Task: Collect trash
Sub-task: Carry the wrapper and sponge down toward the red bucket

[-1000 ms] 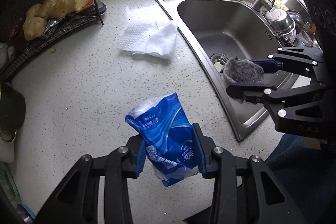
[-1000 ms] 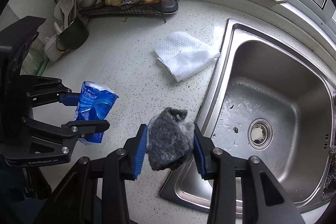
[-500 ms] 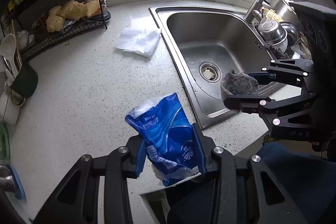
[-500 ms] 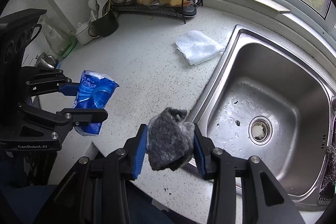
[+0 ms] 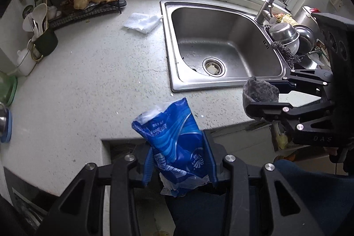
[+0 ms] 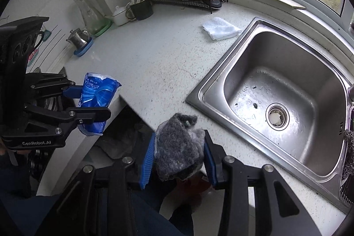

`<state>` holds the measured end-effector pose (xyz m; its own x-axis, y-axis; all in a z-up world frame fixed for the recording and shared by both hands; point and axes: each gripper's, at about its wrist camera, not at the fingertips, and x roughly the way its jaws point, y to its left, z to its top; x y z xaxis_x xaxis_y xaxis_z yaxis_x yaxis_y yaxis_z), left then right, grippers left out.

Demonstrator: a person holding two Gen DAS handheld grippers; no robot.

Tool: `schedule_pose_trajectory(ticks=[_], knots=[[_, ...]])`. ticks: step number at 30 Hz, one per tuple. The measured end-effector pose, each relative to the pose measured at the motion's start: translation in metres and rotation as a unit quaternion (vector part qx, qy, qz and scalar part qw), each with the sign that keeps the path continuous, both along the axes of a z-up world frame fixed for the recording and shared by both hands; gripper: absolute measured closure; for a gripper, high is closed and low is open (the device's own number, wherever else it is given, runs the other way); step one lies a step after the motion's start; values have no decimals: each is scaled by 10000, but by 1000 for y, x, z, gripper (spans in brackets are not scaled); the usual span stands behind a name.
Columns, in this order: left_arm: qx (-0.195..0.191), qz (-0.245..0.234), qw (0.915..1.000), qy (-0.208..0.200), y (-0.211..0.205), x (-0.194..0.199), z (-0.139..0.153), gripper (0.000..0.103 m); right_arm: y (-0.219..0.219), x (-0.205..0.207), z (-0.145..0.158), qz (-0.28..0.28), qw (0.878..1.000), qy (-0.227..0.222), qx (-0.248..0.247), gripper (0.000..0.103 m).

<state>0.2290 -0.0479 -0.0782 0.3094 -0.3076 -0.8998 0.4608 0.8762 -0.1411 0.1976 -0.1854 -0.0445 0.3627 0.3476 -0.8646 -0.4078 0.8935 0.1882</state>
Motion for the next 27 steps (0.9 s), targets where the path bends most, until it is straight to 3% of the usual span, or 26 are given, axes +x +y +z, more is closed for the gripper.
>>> schedule_pose_trajectory(ticks=[4, 7, 12, 21, 27], knots=[[87, 225, 9997, 106, -6, -36, -14, 67, -4, -29, -8, 194, 9998, 13, -100, 65], [-62, 351, 9990, 274, -9, -63, -25, 67, -6, -48, -17, 303, 9993, 189, -71, 65], [25, 500, 9970, 584, -11, -95, -47, 67, -2, -70, -38, 424, 9981, 444, -93, 65], [149, 622, 9925, 1044, -5, -123, -81, 67, 14, -84, -73, 310, 9955, 890, 19, 65], [74, 713, 9874, 1408, -4, -120, -115, 67, 22, -85, -107, 104, 9928, 1187, 78, 65]])
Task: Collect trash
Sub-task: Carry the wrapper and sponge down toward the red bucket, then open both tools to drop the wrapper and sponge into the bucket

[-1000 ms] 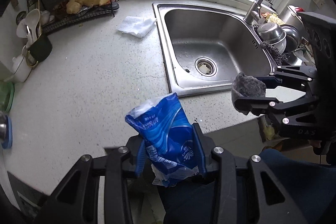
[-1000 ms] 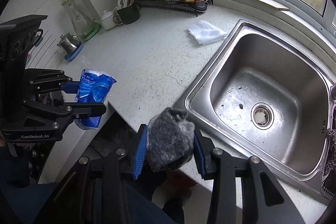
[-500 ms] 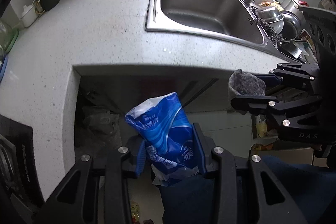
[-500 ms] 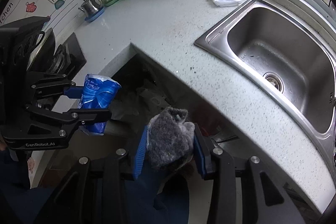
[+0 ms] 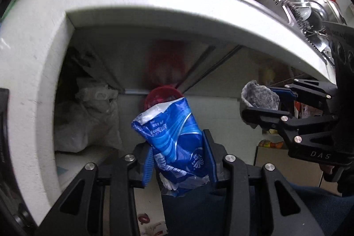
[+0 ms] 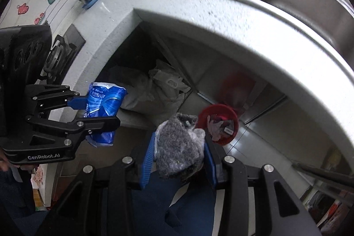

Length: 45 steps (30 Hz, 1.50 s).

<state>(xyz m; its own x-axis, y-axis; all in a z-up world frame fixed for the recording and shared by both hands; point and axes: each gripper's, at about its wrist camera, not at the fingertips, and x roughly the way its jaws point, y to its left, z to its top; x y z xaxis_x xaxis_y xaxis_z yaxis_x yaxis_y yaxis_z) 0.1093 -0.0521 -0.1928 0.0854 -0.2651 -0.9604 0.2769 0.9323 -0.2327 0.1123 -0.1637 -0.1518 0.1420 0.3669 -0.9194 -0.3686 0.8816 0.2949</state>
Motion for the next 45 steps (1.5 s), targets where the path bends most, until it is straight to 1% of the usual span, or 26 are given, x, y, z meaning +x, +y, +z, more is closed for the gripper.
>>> schedule_pose_trajectory(ticks=[3, 6, 8, 10, 13, 15, 17, 20, 22, 25, 27, 30, 35, 37, 38, 39, 41, 42, 44, 45], knots=[[148, 3, 9997, 210, -1, 4, -28, 67, -6, -1, -24, -119, 9998, 122, -92, 65], [88, 79, 9993, 365, 1, 8, -56, 67, -6, 1, -48, -203, 9994, 137, -263, 65], [91, 159, 9988, 464, 0, 12, -78, 66, -5, 4, -65, -223, 9995, 189, -120, 65], [81, 190, 9982, 555, -1, 16, -102, 66, -6, 7, -83, -251, 9993, 252, -95, 65], [67, 207, 9978, 627, -4, 22, -136, 66, -10, 15, -117, -314, 9989, 354, -34, 65], [27, 268, 9973, 685, -6, 28, -161, 66, -11, 21, -143, -344, 9983, 453, -98, 65], [99, 295, 9969, 720, -9, 33, -186, 66, -10, 28, -169, -384, 9975, 562, -198, 64], [87, 226, 9965, 801, -15, 39, -221, 66, -11, 39, -203, -388, 9964, 673, -324, 64], [66, 145, 9964, 838, -19, 42, -238, 66, -11, 41, -218, -343, 9963, 652, -449, 64], [52, 104, 9959, 897, -23, 48, -261, 66, -14, 43, -236, -344, 9958, 697, -493, 64], [28, 104, 9956, 930, -24, 51, -270, 66, -17, 43, -246, -394, 9953, 749, -479, 63], [51, 78, 9956, 927, -24, 54, -279, 66, -19, 42, -249, -415, 9951, 762, -477, 63], [26, 137, 9958, 908, -23, 58, -279, 64, -20, 45, -254, -368, 9950, 777, -499, 63], [12, 143, 9958, 903, -22, 59, -279, 62, -20, 47, -256, -368, 9952, 744, -523, 59], [-17, 136, 9956, 924, -22, 60, -280, 58, -20, 47, -257, -379, 9952, 727, -540, 58], [-79, 111, 9951, 976, -22, 61, -282, 49, -21, 49, -257, -412, 9950, 715, -571, 56], [-127, 93, 9952, 970, -23, 61, -284, 43, -23, 50, -259, -444, 9946, 741, -584, 55], [-103, 79, 9955, 939, -24, 61, -284, 43, -24, 51, -261, -446, 9943, 776, -587, 53], [-71, 43, 9957, 927, -25, 62, -286, 43, -25, 51, -263, -456, 9939, 821, -584, 48], [-69, 50, 9957, 928, -25, 62, -286, 43, -24, 51, -263, -475, 9937, 836, -568, 43]])
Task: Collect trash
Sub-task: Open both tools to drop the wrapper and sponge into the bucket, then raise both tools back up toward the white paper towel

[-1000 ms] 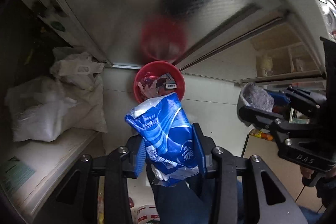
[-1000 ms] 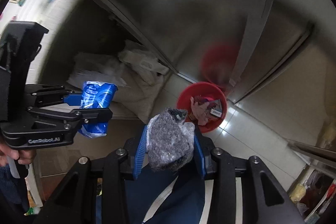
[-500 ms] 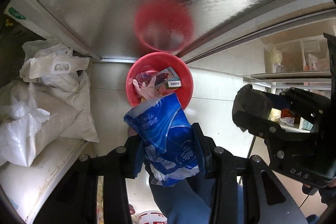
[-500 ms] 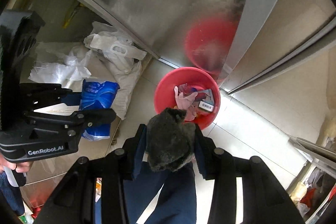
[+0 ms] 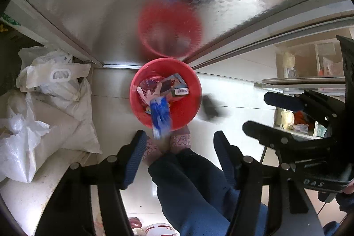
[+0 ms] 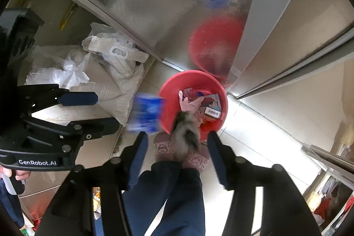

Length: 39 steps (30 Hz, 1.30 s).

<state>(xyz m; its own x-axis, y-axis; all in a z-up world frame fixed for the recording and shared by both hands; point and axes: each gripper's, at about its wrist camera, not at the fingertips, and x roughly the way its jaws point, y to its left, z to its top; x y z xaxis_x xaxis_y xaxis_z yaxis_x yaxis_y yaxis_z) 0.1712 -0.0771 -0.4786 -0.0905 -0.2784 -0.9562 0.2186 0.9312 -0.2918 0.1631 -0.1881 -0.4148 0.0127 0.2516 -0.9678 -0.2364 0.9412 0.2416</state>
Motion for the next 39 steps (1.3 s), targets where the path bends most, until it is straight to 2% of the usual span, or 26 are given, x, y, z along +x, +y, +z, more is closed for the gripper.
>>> schedule_pose_trajectory(ticks=[6, 10, 11, 12, 13, 20, 23, 26, 27, 28, 33, 36, 39], knots=[[18, 126, 9999, 44, 6, 0, 1, 43, 2, -4, 2, -9, 10000, -45, -77, 34], [48, 117, 9998, -144, 12, -7, 28, 42, 0, -8, 18, -75, 9999, -68, -39, 31], [61, 113, 9996, -235, 14, -10, 40, 40, -1, -10, 26, -83, 9999, -136, -66, 31], [37, 108, 9995, -284, 16, -12, 50, 30, -1, -12, 35, -74, 9996, -241, -116, 31], [4, 114, 9994, -334, 18, -14, 61, 27, -1, -14, 44, -43, 9993, -339, -167, 31], [4, 263, 9971, -716, 29, -29, 153, 26, 3, -26, 129, 39, 9980, -632, 26, 28], [-55, 235, 9955, -918, 31, -36, 197, 18, 10, -32, 176, 198, 9964, -819, -22, 23], [-22, 275, 9921, -1222, 39, -39, 238, 18, 11, -34, 221, 208, 9929, -1163, 140, 10], [2, 302, 9907, -1326, 43, -40, 252, 17, 12, -34, 237, 228, 9911, -1301, 180, 3], [33, 335, 9888, -1452, 46, -41, 266, 16, 13, -32, 249, 236, 9895, -1410, 202, 1], [50, 453, 9819, -1836, 63, -34, 309, 13, 18, -17, 297, 427, 9792, -1977, 167, 1], [90, 494, 9783, -2008, 72, -20, 325, 3, 20, -1, 313, 488, 9752, -2151, 156, 1], [168, 525, 9724, -2267, 81, 2, 339, 1, 21, 22, 325, 513, 9718, -2298, 130, 1]])
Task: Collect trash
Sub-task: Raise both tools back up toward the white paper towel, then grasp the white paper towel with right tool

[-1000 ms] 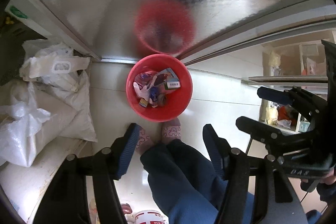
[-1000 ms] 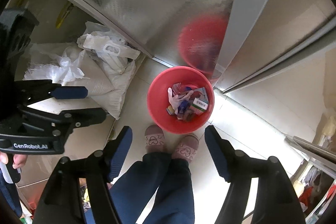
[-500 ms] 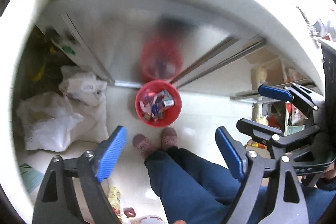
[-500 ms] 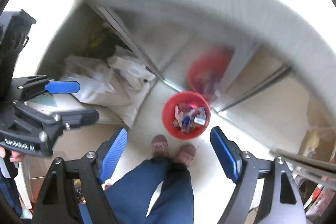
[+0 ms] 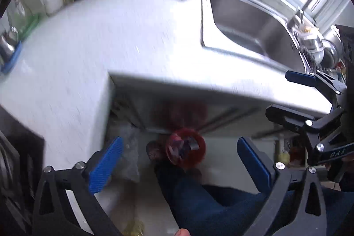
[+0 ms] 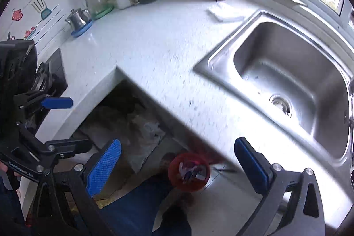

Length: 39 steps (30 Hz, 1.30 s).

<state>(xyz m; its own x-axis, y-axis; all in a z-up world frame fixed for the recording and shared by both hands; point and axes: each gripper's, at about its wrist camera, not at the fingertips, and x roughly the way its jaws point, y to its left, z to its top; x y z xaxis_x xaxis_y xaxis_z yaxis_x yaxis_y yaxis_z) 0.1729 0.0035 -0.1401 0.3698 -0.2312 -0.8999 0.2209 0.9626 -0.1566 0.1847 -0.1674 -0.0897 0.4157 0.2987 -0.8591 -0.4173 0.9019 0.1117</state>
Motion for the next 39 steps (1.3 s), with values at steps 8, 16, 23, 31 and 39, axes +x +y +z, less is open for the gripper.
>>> schedule_pose_trajectory(ticks=[8, 16, 23, 31, 39], knots=[[71, 52, 9999, -88, 30, 110, 10, 1, 5, 87, 7, -287, 9996, 17, 6, 1], [109, -397, 9991, -25, 42, 228, 21, 1, 23, 170, 16, -775, 9968, 180, -48, 1], [22, -672, 9977, 53, 46, 308, 16, 1, 24, 233, 15, -1210, 9919, 373, -67, 1], [-348, -836, 9952, 364, 47, 371, -7, 1, 18, 286, -5, -1465, 9875, 543, -210, 1], [-402, -907, 9940, 462, 42, 406, -21, 1, 9, 328, -22, -1531, 9846, 671, -513, 14]])
